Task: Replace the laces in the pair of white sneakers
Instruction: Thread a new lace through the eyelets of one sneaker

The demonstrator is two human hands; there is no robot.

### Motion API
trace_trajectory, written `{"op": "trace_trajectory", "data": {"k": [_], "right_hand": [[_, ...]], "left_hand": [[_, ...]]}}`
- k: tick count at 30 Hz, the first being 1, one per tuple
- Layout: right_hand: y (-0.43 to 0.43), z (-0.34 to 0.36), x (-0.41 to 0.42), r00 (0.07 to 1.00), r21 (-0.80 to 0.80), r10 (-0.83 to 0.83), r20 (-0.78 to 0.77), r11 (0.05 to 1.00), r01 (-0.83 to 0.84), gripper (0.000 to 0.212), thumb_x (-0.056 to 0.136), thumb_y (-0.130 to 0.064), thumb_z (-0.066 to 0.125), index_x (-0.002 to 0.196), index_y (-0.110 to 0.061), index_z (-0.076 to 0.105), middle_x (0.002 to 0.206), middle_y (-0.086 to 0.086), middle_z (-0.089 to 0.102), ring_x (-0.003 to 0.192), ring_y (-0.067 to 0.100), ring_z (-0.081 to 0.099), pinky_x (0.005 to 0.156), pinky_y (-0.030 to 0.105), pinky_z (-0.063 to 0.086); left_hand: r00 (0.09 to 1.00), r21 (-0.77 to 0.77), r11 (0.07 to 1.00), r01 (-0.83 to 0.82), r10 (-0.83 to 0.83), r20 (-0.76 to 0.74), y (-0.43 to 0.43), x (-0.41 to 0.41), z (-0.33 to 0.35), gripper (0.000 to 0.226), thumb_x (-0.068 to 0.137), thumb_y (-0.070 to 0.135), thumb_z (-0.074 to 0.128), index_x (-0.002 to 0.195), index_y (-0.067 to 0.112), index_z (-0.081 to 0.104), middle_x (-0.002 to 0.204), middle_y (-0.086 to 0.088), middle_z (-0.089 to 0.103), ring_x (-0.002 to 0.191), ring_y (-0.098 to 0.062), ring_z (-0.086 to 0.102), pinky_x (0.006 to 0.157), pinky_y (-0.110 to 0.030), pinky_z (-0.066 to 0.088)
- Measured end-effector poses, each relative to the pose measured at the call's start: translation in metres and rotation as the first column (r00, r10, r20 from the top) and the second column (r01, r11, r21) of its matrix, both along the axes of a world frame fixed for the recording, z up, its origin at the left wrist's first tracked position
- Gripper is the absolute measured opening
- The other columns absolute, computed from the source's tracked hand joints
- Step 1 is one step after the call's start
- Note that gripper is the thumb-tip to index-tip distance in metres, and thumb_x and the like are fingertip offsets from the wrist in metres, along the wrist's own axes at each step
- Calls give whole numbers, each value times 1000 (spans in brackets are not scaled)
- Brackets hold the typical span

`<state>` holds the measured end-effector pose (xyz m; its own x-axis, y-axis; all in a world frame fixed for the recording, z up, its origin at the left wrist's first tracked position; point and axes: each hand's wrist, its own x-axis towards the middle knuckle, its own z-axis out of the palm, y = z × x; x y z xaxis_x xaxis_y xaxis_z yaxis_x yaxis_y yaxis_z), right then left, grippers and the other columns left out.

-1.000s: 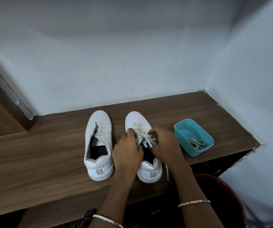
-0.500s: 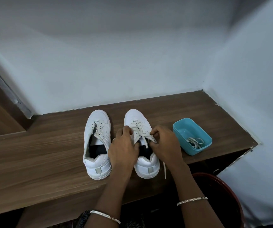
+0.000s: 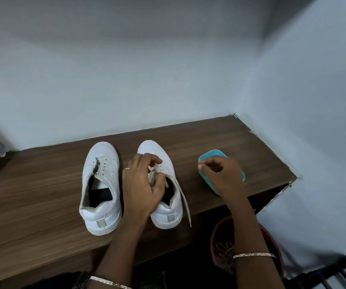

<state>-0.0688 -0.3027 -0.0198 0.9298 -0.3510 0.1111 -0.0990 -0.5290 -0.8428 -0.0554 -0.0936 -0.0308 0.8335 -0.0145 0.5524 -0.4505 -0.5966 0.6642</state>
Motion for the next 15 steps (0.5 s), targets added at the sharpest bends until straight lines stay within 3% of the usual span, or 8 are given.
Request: {"op": "trace_trajectory", "data": {"k": [3, 5, 11, 15], "right_hand": [[-26, -9, -5, 960, -114, -280, 4, 954, 278, 11, 87, -11, 71, 95, -17, 74, 96, -4, 72, 80, 1, 63, 69, 15, 49], [-35, -16, -5, 934, -141, -357, -23, 926, 351, 16, 86, -3, 69, 98, -11, 74, 102, 4, 72, 84, 10, 65, 73, 22, 52], [-34, -22, 10, 933, -388, -299, -198, 898, 206, 39, 86, -17, 76, 123, -11, 67, 123, 7, 65, 109, 20, 64, 84, 27, 50], [-37, -30, 20, 925, -548, -275, -262, 831, 92, 29, 92, -13, 65, 121, -13, 66, 118, 7, 66, 105, 22, 64, 81, 29, 51]], "left_hand": [[998, -77, 997, -27, 31, 54, -10, -6, 6, 13, 83, 13, 55, 94, 17, 63, 88, 9, 61, 79, -11, 57, 71, -40, 48], [998, -63, 998, -22, 25, 55, -19, -10, 11, 13, 85, 14, 55, 93, 18, 64, 86, 11, 62, 77, -8, 57, 71, -35, 47], [994, -43, 993, 108, -106, 31, -48, -20, 12, 14, 88, 7, 59, 95, 19, 65, 88, 12, 62, 77, -4, 56, 68, -16, 44], [980, -33, 980, 196, -196, 26, -66, -24, 7, 16, 88, 3, 60, 96, 17, 64, 87, 11, 61, 79, -7, 57, 67, -21, 47]]}}
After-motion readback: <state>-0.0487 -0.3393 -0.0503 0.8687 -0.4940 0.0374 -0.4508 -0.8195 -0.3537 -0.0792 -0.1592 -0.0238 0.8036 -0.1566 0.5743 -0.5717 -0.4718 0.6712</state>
